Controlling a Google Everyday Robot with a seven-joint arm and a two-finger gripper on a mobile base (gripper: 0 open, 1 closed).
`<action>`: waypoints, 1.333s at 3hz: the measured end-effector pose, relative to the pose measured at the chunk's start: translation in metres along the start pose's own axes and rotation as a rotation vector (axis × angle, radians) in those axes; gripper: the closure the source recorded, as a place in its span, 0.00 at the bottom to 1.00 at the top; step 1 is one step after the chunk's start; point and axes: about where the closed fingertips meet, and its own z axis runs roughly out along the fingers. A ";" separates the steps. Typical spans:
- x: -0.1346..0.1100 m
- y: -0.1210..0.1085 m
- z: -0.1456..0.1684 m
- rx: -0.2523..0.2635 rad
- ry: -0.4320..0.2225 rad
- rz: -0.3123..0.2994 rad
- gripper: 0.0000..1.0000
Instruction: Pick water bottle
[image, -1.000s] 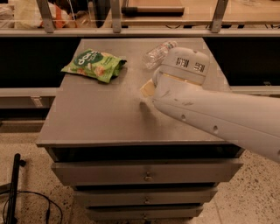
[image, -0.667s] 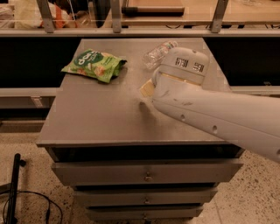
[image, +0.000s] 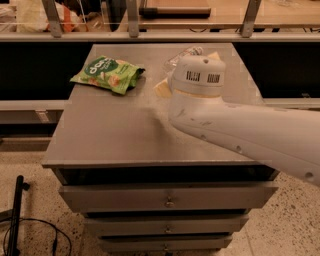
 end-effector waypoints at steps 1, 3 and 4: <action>-0.025 -0.007 0.014 0.080 -0.061 0.073 0.00; -0.045 -0.017 0.063 0.233 -0.082 0.237 0.00; -0.049 -0.017 0.086 0.265 -0.067 0.290 0.00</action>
Offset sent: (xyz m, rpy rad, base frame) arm 0.0801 0.0055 0.0183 0.3517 -0.2713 -0.3436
